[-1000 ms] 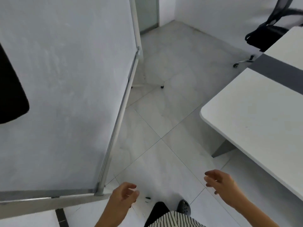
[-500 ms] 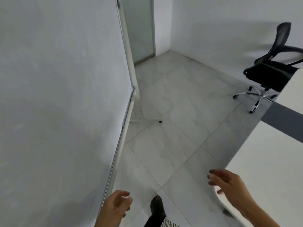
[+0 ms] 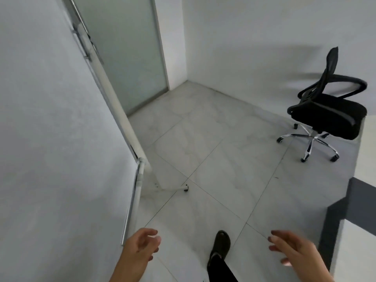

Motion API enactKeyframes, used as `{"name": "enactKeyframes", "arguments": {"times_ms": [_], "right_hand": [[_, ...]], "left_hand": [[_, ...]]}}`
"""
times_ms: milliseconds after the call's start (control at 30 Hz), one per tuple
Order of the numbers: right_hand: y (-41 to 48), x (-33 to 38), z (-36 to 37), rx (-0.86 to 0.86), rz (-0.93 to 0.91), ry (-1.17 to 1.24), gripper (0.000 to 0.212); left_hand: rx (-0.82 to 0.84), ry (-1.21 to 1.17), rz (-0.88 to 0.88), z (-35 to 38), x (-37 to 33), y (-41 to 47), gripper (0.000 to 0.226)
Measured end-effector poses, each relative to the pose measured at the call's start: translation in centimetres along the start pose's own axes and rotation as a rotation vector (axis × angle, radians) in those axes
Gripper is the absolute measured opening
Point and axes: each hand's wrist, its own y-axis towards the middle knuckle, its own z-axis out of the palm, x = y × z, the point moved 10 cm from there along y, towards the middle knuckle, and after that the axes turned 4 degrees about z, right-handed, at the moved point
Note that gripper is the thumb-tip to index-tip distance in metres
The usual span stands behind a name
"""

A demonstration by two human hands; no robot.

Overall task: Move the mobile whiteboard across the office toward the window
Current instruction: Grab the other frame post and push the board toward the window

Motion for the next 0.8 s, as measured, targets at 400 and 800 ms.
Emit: {"name": "enactKeyframes", "arguments": {"times_ms": [400,800], "right_hand": [[24.5,22.1,3.1,0.053,-0.128,-0.074,0.008],[46.6,38.5,12.1,0.159,-0.118,-0.165,0.009]], "left_hand": [[0.017,-0.023,0.036,5.8,-15.8,24.9,0.009],[-0.083,-0.092,-0.040,3.0,-25.8,48.4,0.008]]}}
